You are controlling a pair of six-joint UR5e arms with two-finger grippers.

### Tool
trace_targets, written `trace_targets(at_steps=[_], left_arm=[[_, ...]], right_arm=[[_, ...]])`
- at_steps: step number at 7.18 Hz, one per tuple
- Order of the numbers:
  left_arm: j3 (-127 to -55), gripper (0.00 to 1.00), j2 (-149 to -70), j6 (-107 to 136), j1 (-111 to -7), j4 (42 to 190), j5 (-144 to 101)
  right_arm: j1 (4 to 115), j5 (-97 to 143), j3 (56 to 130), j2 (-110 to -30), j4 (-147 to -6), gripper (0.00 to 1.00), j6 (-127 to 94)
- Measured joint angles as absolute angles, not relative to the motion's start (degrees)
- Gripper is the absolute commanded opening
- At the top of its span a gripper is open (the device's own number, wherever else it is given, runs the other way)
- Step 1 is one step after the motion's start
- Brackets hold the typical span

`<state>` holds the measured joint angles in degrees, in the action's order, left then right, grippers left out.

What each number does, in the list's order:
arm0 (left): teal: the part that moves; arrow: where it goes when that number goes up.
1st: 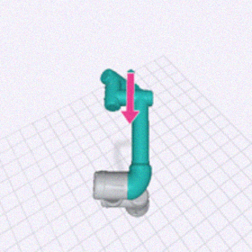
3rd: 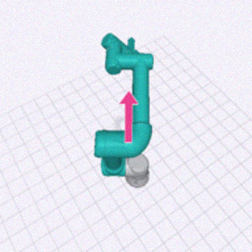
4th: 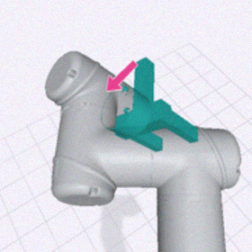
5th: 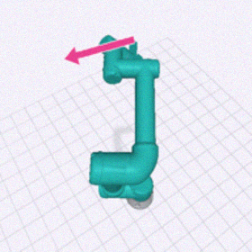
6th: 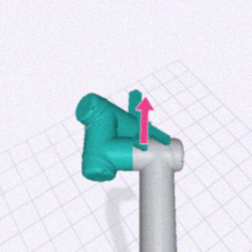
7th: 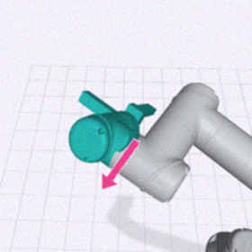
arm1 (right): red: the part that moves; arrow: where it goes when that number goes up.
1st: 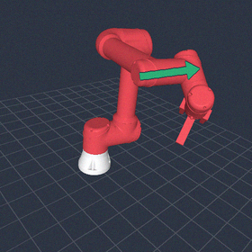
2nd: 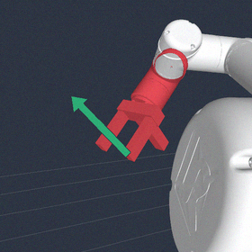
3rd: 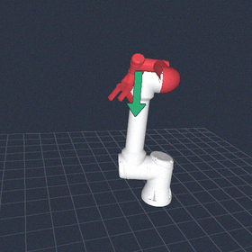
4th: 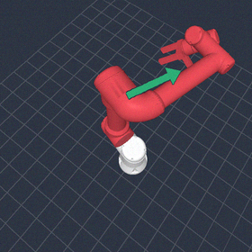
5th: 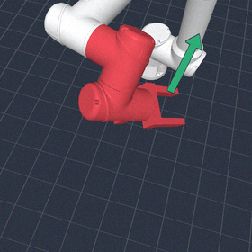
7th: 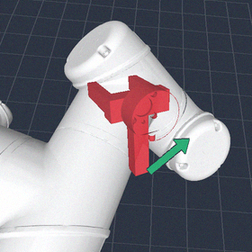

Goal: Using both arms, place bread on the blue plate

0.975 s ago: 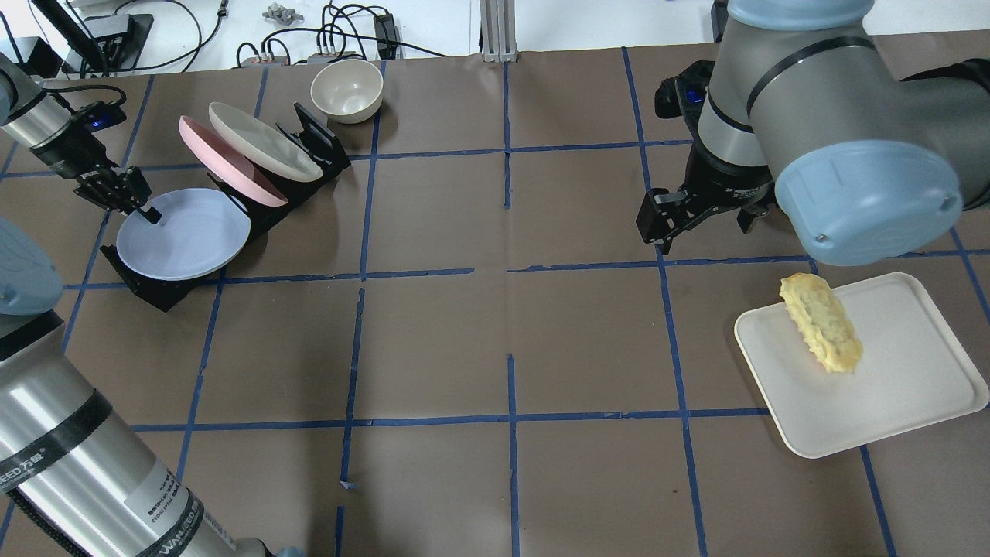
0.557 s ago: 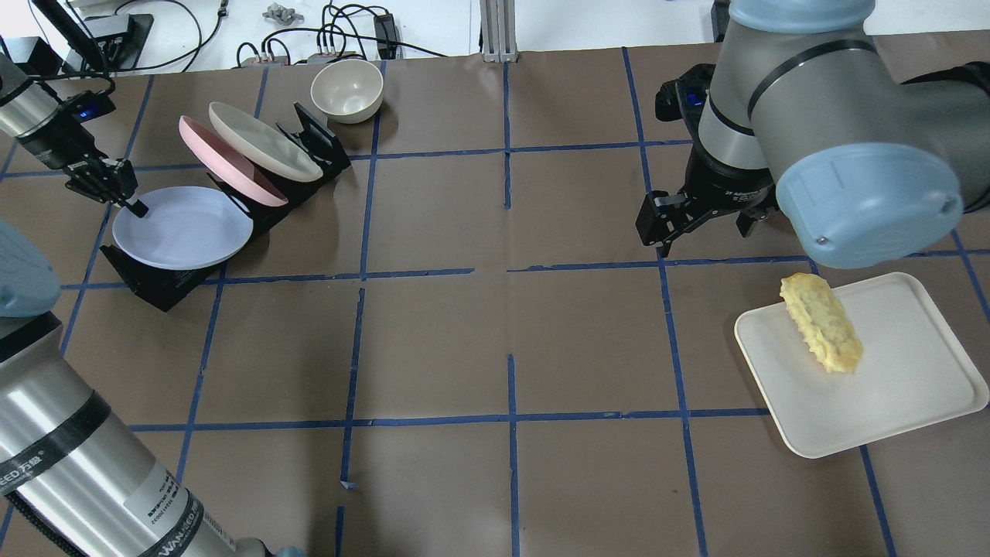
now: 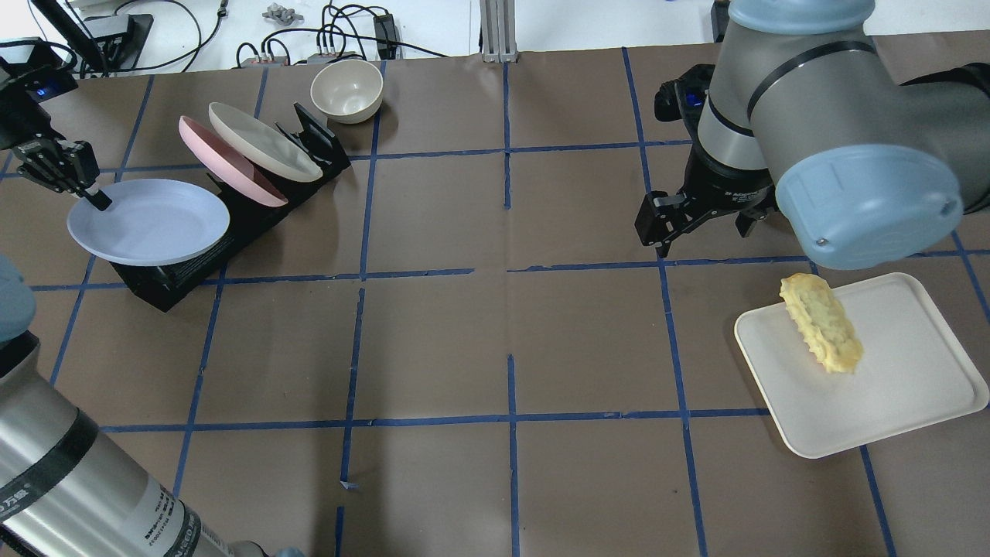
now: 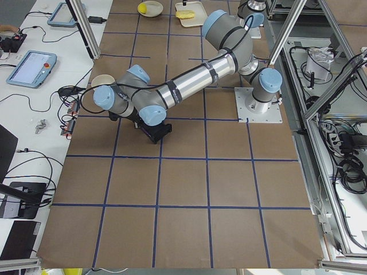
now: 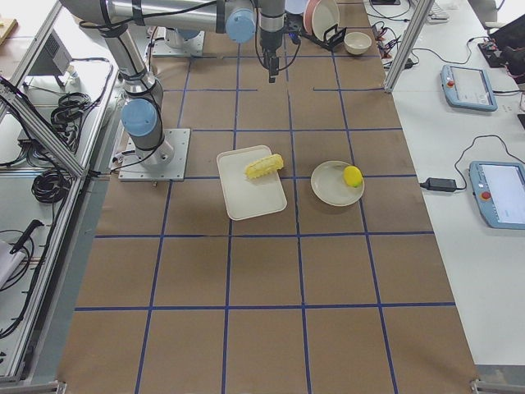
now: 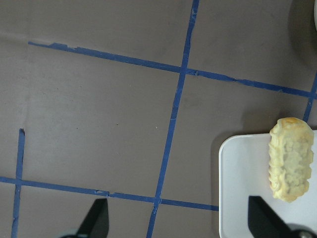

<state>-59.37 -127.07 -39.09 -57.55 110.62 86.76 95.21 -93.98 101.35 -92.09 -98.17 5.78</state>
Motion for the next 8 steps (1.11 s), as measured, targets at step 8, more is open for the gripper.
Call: trace_targets(at_steps=[8], left_arm=[[-84.1, 0.05, -105.5, -13.0, -80.7, 105.6, 80.6]], right_arm=[[95.3, -93.1, 101.4, -91.9, -98.2, 1.00, 5.8]])
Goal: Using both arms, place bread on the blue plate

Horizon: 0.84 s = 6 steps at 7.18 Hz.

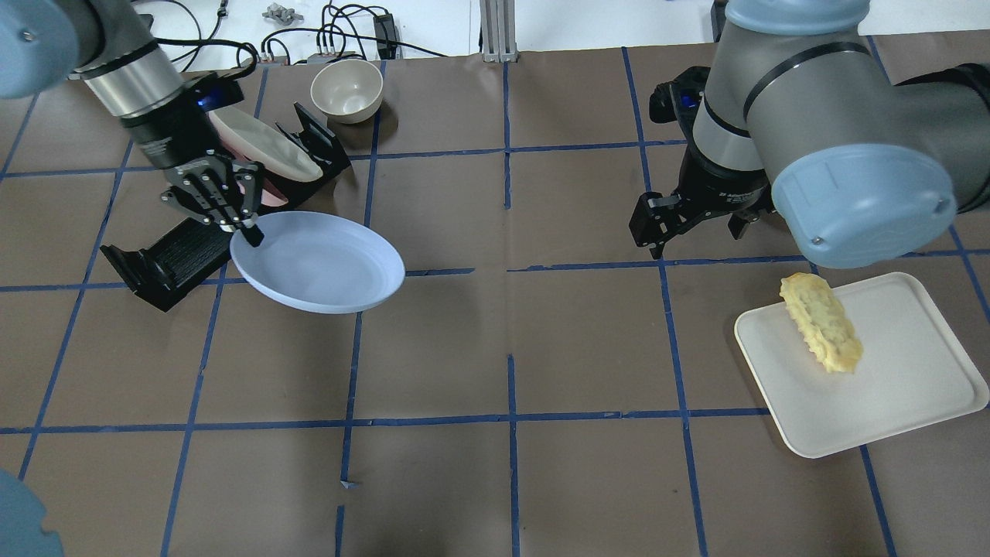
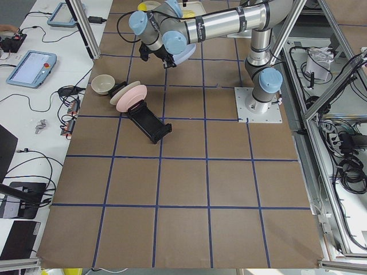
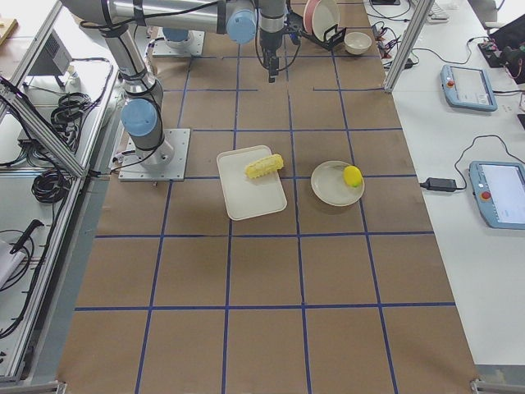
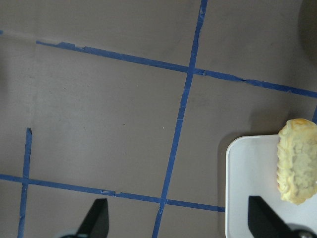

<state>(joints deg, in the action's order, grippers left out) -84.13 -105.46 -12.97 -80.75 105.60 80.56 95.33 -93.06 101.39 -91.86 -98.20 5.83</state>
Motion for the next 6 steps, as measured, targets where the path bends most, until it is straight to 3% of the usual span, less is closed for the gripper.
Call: trace_targets(at_steps=[6], left_arm=[[-90.9, 0.06, -114.4, -3.3, -92.8, 77.0, 70.8]], right_arm=[[95.4, -93.0, 101.3, -92.0, -98.2, 1.00, 5.8]])
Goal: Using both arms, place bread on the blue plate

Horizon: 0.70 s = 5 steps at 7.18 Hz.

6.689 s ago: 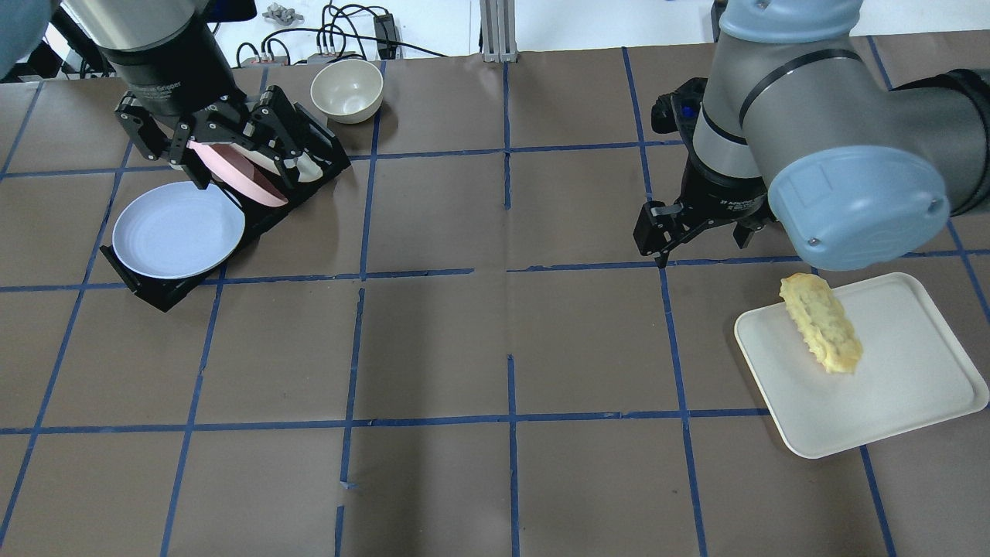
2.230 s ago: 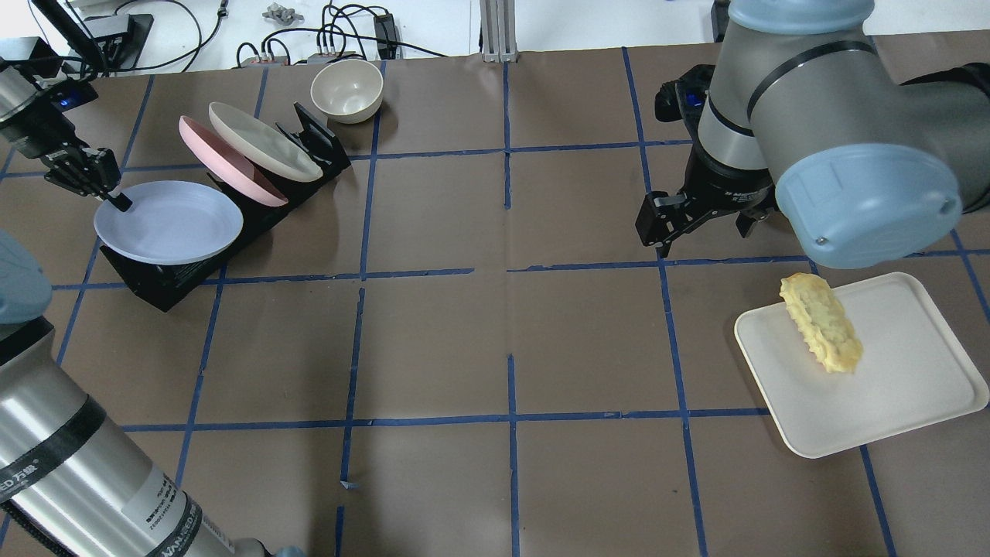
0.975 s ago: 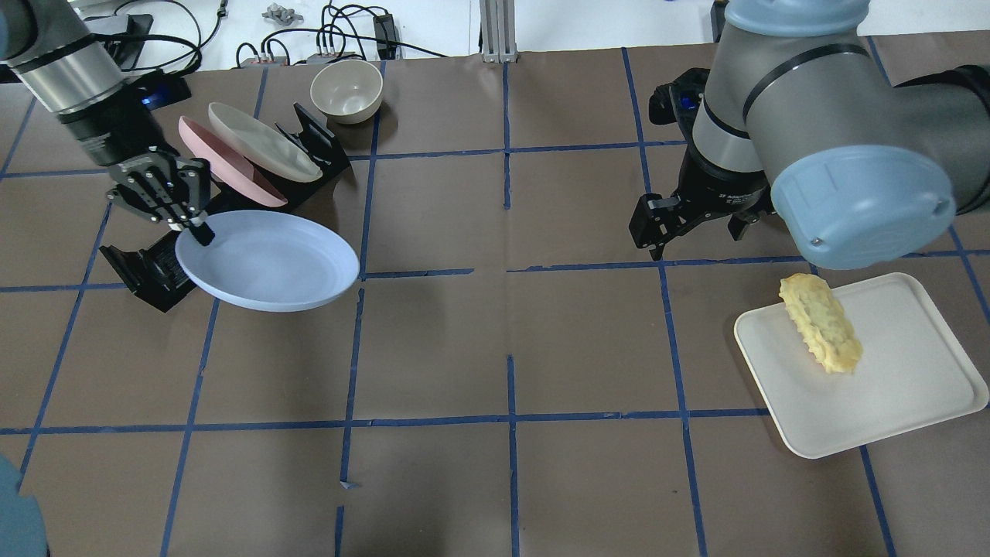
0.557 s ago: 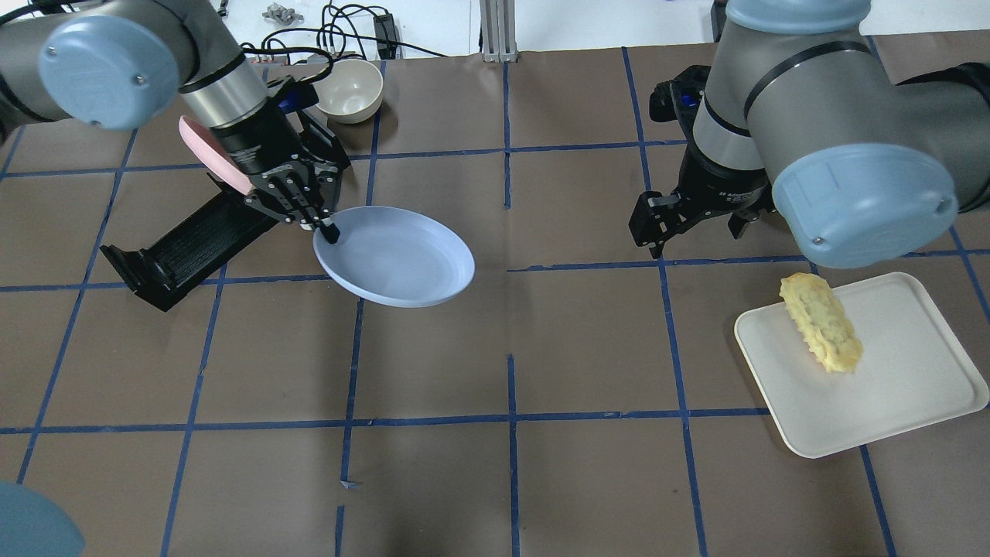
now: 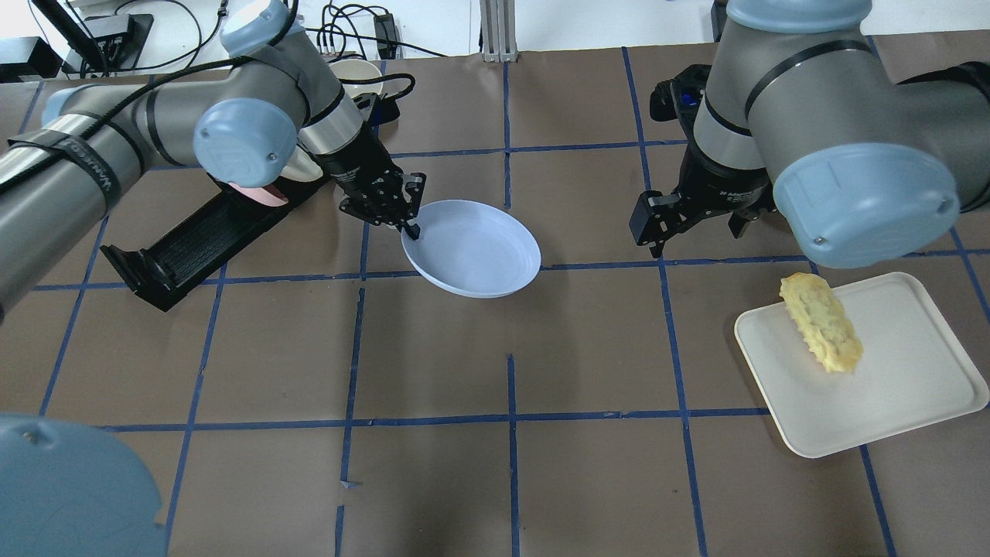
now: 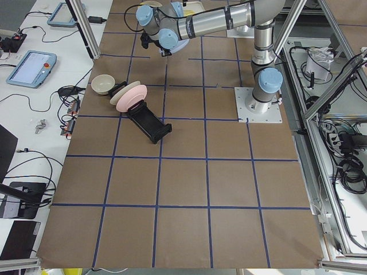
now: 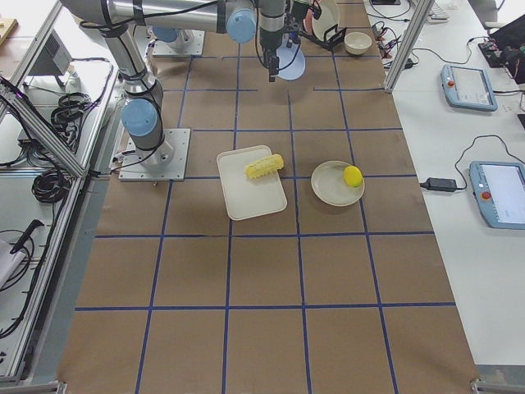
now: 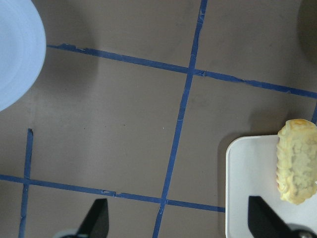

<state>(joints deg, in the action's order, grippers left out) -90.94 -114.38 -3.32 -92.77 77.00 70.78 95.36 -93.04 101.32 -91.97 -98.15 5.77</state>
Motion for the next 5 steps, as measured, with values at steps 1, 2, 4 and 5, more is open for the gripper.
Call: trace_targets(at_steps=[1, 2, 4, 5], left_arm=[[-91.0, 0.06, -115.8, -3.2, -93.8, 74.1, 70.6], [-91.1, 0.32, -116.7, -2.9, -94.9, 71.1, 70.4], [-92.1, 1.00, -117.6, -2.7, -95.7, 67.7, 70.1], [-92.4, 1.00, -117.2, -2.4, -95.7, 67.1, 70.2]], right_arm=[[95.4, -93.1, 101.4, -92.0, -98.1, 1.00, 5.8], [95.4, -93.1, 101.4, -92.0, -98.0, 1.00, 5.8], [95.4, -93.1, 101.4, -92.1, -98.1, 1.00, 5.8], [95.5, -93.0, 101.5, -92.0, -98.1, 1.00, 5.8]])
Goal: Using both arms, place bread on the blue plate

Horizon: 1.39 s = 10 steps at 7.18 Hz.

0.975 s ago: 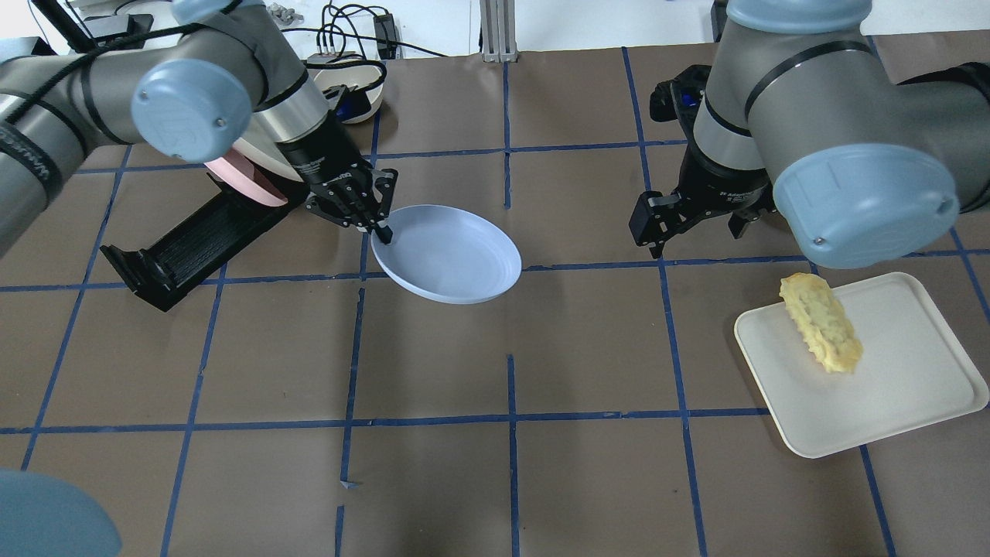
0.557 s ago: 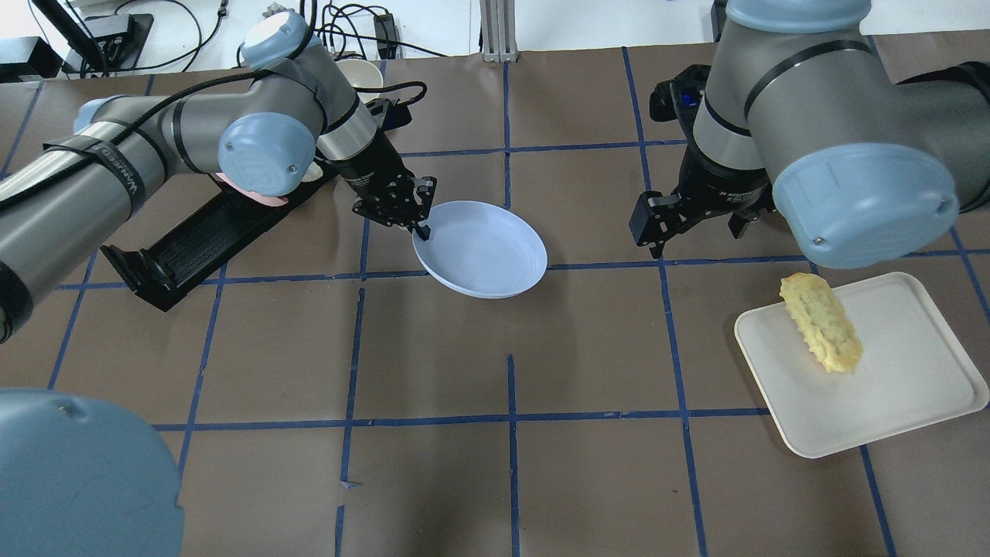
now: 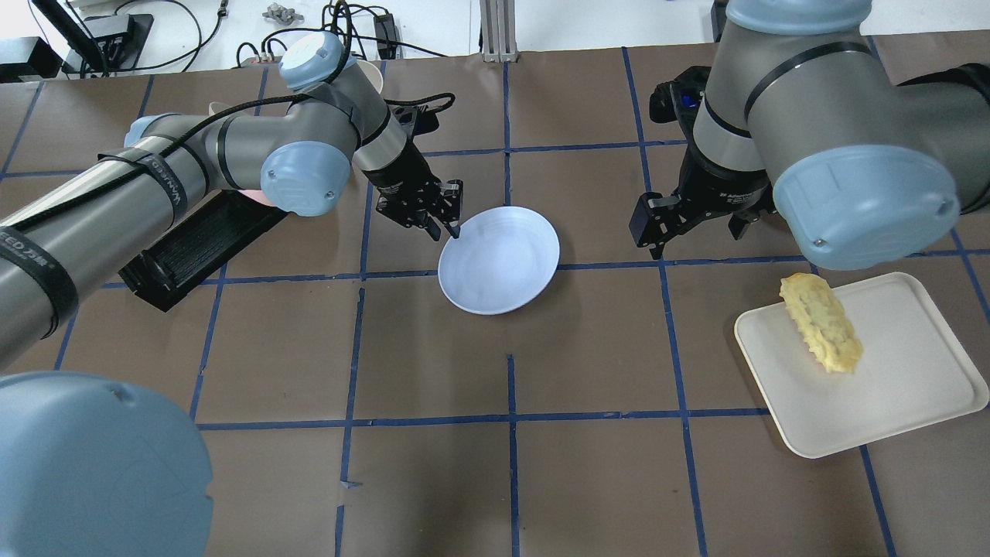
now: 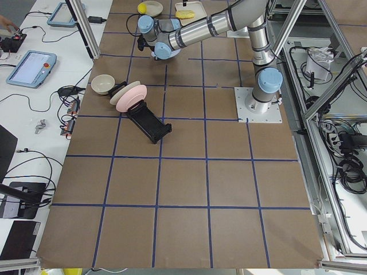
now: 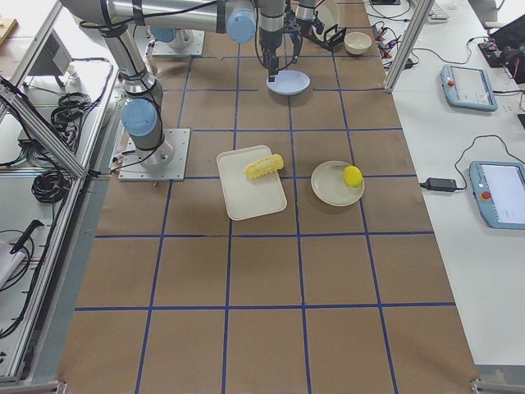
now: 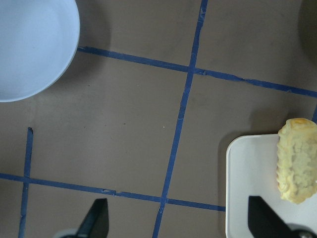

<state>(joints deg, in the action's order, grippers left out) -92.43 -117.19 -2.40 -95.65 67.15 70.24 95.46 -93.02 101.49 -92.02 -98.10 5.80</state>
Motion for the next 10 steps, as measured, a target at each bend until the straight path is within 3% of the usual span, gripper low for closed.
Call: trace_targets(at_steps=[2, 6, 10], left_arm=[[-92.4, 1.00, -112.5, -2.4, -92.8, 68.8, 72.0], [-90.9, 1.00, -98.2, -8.4, -86.3, 85.6, 84.0], [-86.6, 1.00, -92.4, -9.6, -86.3, 93.2, 89.4]], right_arm=[[95.5, -93.0, 101.6, -92.0, -98.1, 1.00, 6.0], [95.5, -93.1, 101.8, -91.9, -98.1, 1.00, 6.2], [95.5, -93.1, 101.7, -92.1, -98.2, 1.00, 6.2]])
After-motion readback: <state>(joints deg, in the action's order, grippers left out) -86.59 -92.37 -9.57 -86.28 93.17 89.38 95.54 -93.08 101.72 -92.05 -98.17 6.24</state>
